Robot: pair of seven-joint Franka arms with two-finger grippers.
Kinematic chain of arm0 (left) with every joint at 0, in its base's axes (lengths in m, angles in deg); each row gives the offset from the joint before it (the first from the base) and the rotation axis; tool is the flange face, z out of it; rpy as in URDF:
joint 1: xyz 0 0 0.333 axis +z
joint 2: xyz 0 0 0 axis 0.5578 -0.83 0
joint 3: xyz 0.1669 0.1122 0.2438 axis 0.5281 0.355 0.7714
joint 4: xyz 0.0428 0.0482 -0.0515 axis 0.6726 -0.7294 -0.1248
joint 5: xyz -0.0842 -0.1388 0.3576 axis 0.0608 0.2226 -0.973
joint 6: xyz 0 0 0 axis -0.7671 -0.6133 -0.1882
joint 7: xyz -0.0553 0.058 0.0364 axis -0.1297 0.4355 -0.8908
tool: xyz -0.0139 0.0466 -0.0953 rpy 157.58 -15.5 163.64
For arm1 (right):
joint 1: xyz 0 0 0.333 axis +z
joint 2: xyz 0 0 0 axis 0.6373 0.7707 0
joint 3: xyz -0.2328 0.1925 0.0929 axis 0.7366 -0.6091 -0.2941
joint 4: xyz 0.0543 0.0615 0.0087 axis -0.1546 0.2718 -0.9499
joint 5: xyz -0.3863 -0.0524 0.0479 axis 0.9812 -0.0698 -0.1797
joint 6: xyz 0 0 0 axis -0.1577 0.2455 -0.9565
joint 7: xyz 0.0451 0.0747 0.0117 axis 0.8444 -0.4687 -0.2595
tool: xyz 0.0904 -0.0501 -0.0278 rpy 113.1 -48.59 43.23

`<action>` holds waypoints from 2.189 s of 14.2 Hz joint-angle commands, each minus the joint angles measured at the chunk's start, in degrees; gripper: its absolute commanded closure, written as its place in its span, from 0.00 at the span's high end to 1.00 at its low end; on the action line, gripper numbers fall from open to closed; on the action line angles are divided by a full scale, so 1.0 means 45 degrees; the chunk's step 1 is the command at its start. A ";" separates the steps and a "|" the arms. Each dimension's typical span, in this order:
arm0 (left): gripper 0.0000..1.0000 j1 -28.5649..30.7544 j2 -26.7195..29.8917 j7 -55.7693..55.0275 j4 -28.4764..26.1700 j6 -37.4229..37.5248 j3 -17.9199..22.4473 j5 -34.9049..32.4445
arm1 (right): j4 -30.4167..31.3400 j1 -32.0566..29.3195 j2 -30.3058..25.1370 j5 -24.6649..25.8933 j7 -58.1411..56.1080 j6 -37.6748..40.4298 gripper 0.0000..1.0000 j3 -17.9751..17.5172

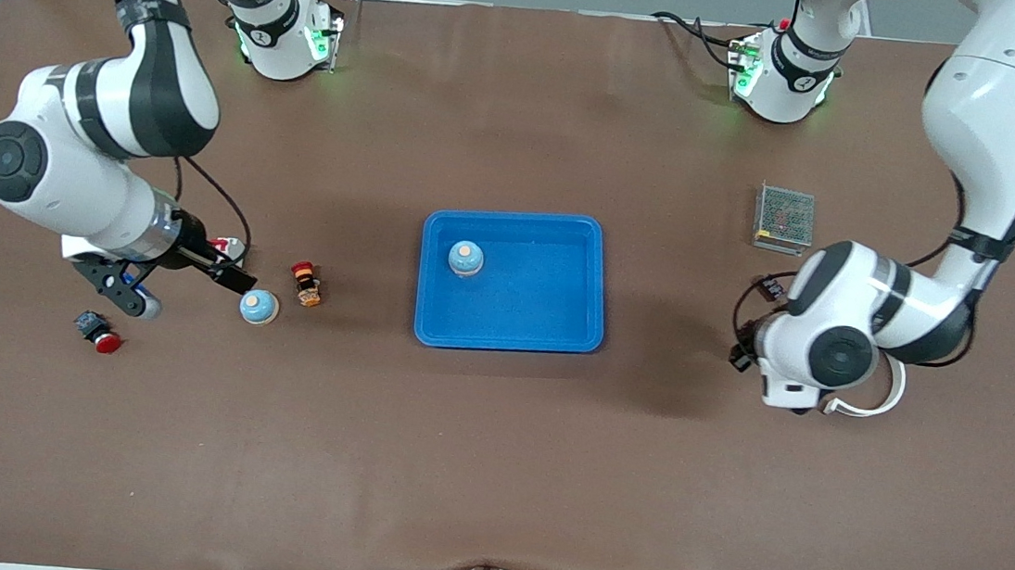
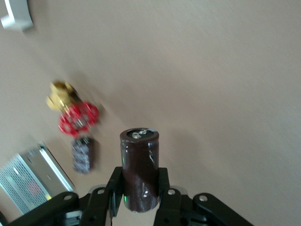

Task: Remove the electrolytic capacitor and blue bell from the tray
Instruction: 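Carry the capacitor toward the valve while the right gripper returns to the tray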

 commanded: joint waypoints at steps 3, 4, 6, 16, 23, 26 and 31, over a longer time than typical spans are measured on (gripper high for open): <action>0.00 0.0814 0.0342 0.1067 -0.0819 -0.0209 -0.0093 -0.1165 | -0.0575 0.1418 -0.0039 -0.0010 0.6196 0.0043 1.00 0.0114; 0.00 0.1010 0.0341 0.1359 -0.0975 -0.0462 -0.0074 -0.1458 | -0.0575 0.1789 -0.0020 0.0941 0.7119 0.0043 1.00 0.0076; 0.00 0.1517 0.0341 0.1810 -0.1463 -0.1009 -0.0093 -0.2277 | -0.0458 0.3037 0.0038 0.2178 0.8139 0.0159 1.00 0.0075; 0.00 0.2203 -0.0283 0.1831 -0.1875 -0.2632 -0.0054 -0.3648 | -0.0282 0.5112 0.1345 0.2318 1.2026 -0.1532 1.00 0.0076; 0.15 0.2164 -0.0537 0.1616 -0.1836 -0.3219 -0.0015 -0.3707 | -0.0068 0.5699 0.2478 0.2982 1.4292 -0.3566 1.00 0.0076; 0.83 0.2144 -0.0635 0.1616 -0.1719 -0.3238 -0.0015 -0.3707 | 0.0089 0.5757 0.3045 0.3002 1.4843 -0.4428 1.00 0.0076; 1.00 0.2125 -0.0188 0.1577 -0.1719 -0.3083 -0.0132 -0.3552 | 0.0870 0.5719 0.3260 0.2963 1.5136 -0.5971 1.00 0.0076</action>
